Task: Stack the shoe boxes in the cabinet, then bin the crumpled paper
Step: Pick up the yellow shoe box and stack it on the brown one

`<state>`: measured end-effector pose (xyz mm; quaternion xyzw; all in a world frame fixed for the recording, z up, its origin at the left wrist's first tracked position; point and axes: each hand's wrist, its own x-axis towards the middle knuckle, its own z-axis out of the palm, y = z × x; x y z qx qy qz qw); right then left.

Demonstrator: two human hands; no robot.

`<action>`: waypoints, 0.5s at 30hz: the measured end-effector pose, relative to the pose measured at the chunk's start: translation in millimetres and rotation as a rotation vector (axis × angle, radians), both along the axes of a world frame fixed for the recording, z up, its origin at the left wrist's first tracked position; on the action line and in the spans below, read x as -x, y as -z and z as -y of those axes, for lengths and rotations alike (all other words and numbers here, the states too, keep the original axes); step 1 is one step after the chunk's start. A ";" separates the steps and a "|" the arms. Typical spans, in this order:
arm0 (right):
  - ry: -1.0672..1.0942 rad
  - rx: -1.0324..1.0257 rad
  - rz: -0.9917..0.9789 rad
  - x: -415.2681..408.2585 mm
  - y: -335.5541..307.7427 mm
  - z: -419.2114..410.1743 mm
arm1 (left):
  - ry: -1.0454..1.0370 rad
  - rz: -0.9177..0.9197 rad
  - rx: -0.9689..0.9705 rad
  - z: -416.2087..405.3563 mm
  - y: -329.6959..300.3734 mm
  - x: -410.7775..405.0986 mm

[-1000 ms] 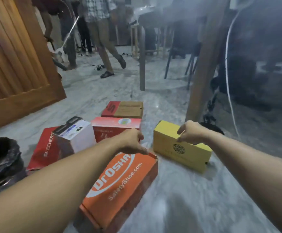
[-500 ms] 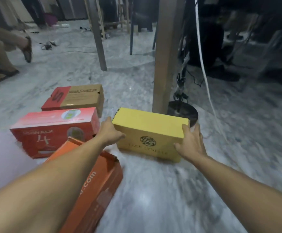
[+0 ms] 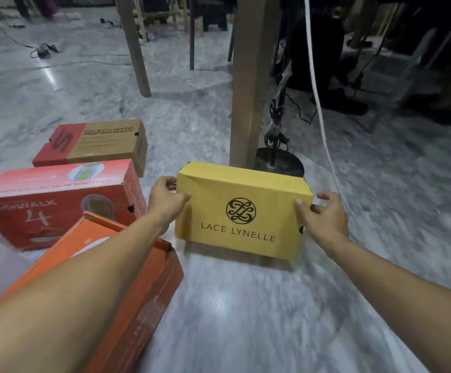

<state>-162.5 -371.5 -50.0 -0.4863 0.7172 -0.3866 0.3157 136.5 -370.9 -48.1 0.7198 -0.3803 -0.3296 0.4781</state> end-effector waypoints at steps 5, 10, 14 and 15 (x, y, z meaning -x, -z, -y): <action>0.017 0.003 0.005 12.1 4.8 2.2 | 0.158 -0.026 0.007 -10.9 6.7 16.6; -0.163 -0.058 0.060 15.6 11.5 1.6 | 0.306 0.079 -0.112 -9.7 12.1 15.6; -0.296 -0.138 0.020 20.0 18.7 1.0 | 0.363 0.071 -0.197 -11.2 20.9 14.7; -0.326 -0.169 0.009 20.8 21.6 0.9 | 0.373 0.074 -0.212 -11.5 23.0 14.6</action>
